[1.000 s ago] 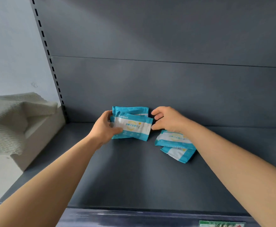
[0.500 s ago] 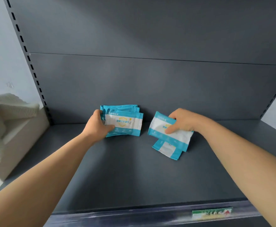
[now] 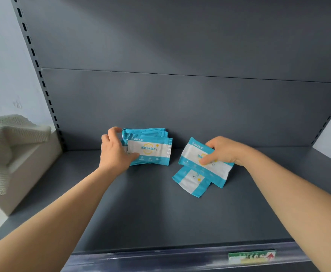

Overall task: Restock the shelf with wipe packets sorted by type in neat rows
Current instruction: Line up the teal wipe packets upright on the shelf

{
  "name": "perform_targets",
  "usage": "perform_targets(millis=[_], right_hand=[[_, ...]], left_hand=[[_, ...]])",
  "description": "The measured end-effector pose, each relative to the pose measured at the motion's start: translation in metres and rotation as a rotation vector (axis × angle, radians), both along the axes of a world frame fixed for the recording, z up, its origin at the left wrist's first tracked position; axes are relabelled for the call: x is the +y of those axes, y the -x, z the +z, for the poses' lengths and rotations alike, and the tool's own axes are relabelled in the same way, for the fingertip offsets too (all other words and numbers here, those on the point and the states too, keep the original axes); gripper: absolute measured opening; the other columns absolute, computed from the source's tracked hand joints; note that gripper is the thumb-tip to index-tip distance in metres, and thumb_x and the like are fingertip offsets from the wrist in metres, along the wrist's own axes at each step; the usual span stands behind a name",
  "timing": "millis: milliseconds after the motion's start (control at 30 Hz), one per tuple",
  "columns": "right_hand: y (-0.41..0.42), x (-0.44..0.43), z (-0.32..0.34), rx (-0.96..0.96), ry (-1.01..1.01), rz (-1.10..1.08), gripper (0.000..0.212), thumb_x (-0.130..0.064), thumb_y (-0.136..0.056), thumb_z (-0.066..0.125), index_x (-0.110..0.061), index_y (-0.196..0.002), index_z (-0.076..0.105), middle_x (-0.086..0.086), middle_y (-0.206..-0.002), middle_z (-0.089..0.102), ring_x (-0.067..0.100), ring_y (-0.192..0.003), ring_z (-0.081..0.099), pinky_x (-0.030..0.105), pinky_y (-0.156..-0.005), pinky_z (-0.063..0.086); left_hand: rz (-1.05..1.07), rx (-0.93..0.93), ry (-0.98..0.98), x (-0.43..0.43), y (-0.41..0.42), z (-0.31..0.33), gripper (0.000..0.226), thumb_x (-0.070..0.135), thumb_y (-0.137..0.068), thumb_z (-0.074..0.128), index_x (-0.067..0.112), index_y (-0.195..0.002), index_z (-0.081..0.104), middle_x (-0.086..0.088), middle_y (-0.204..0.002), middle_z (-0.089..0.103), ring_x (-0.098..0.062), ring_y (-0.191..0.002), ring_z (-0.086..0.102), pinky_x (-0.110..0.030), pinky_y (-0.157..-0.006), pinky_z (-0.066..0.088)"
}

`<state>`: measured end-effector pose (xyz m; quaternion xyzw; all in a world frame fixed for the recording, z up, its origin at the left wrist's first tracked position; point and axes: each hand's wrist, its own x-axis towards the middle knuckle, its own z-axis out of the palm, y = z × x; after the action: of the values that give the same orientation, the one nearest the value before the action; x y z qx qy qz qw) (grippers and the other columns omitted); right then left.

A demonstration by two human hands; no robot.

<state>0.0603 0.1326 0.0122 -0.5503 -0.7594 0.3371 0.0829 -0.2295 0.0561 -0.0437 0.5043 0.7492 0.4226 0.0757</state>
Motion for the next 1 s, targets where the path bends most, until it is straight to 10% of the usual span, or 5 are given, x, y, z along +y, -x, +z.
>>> perform_targets(millis=[200, 433, 600, 767, 1000], right_hand=[[0.037, 0.004, 0.001, 0.307, -0.201, -0.118, 0.019, -0.013, -0.079, 0.074, -0.008, -0.095, 0.066, 0.006, -0.093, 0.071, 0.021, -0.085, 0.069, 0.038, -0.076, 0.056], [0.073, 0.001, -0.017, 0.521, -0.166, -0.116, 0.019, -0.016, -0.084, 0.068, -0.011, -0.102, 0.064, 0.001, -0.100, 0.070, 0.019, -0.089, 0.068, 0.037, -0.077, 0.056], [0.084, -0.002, -0.018, 0.521, -0.109, -0.041, 0.022, -0.016, -0.085, 0.068, -0.012, -0.106, 0.063, 0.000, -0.103, 0.071, 0.019, -0.093, 0.068, 0.039, -0.082, 0.055], [0.077, 0.005, -0.019, 0.389, -0.147, -0.067, 0.021, -0.017, -0.084, 0.066, -0.014, -0.105, 0.061, 0.002, -0.103, 0.070, 0.019, -0.092, 0.067, 0.042, -0.085, 0.055], [0.074, 0.005, -0.020, 0.428, -0.098, -0.070, 0.017, -0.017, -0.089, 0.062, -0.015, -0.106, 0.060, 0.000, -0.105, 0.069, 0.017, -0.093, 0.067, 0.043, -0.086, 0.055]], left_hand=[[-0.031, -0.093, 0.000, -0.005, -0.005, 0.004, 0.023, 0.013, -0.073, 0.075, 0.012, -0.073, 0.051, -0.002, -0.074, 0.064, -0.028, -0.072, 0.066, -0.039, -0.064, 0.056], [-0.198, -0.271, 0.107, -0.016, -0.003, -0.001, 0.040, 0.038, -0.069, 0.084, 0.018, -0.097, 0.065, 0.007, -0.092, 0.067, -0.011, -0.083, 0.064, -0.021, -0.068, 0.050], [-0.215, -0.306, 0.153, -0.016, -0.003, -0.005, 0.026, 0.025, -0.080, 0.076, 0.016, -0.103, 0.066, 0.004, -0.098, 0.071, -0.014, -0.087, 0.068, -0.031, -0.080, 0.056], [-0.189, -0.746, -0.121, -0.018, 0.009, 0.007, 0.003, 0.003, -0.093, 0.056, 0.005, -0.094, 0.058, -0.012, -0.091, 0.071, -0.024, -0.073, 0.071, -0.034, -0.066, 0.060], [-0.140, -0.236, -0.291, -0.018, 0.014, 0.019, 0.010, 0.011, -0.092, 0.059, 0.021, -0.092, 0.060, 0.010, -0.085, 0.068, -0.011, -0.068, 0.063, -0.022, -0.059, 0.052]])
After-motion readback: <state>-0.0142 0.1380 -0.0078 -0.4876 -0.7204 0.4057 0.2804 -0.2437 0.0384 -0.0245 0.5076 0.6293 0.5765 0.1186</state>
